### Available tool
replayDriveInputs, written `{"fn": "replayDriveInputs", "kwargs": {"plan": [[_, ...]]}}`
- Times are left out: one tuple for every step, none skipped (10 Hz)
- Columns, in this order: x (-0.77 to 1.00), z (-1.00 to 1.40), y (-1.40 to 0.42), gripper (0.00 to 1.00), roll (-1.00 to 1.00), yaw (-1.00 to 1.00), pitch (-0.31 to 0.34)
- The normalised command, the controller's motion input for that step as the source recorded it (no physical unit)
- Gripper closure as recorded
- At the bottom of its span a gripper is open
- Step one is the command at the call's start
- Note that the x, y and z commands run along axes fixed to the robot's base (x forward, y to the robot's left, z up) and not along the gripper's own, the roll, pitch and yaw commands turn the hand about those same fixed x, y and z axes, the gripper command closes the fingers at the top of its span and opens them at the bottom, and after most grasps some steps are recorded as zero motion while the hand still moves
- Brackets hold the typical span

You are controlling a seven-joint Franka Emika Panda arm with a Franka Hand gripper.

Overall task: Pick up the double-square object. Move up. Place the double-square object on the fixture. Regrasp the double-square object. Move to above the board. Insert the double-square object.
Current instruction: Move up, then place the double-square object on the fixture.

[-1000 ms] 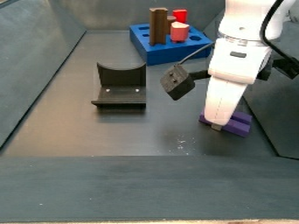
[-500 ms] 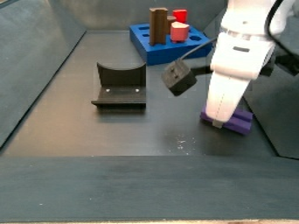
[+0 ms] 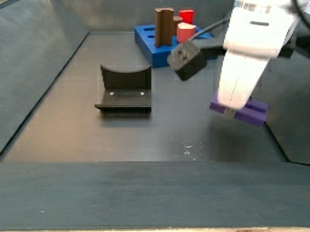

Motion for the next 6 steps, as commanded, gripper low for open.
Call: {"fn": "replayDriveInputs", "kwargs": {"plan": [[-0.04,0.3,0.01,1.0,0.07,-0.03,0.062],[0.0,1.0,0.0,1.0,0.0,0.0,0.0],[0.0,1.0,0.0,1.0,0.01,0.0,0.0],[-0.01,1.0,0.0,1.0,0.02,0.0,0.014],[-0.02,1.0,0.01,1.0,0.03,-0.01,0.024],[-0.03,1.0,0.01,1.0,0.04,-0.01,0.033]]}}
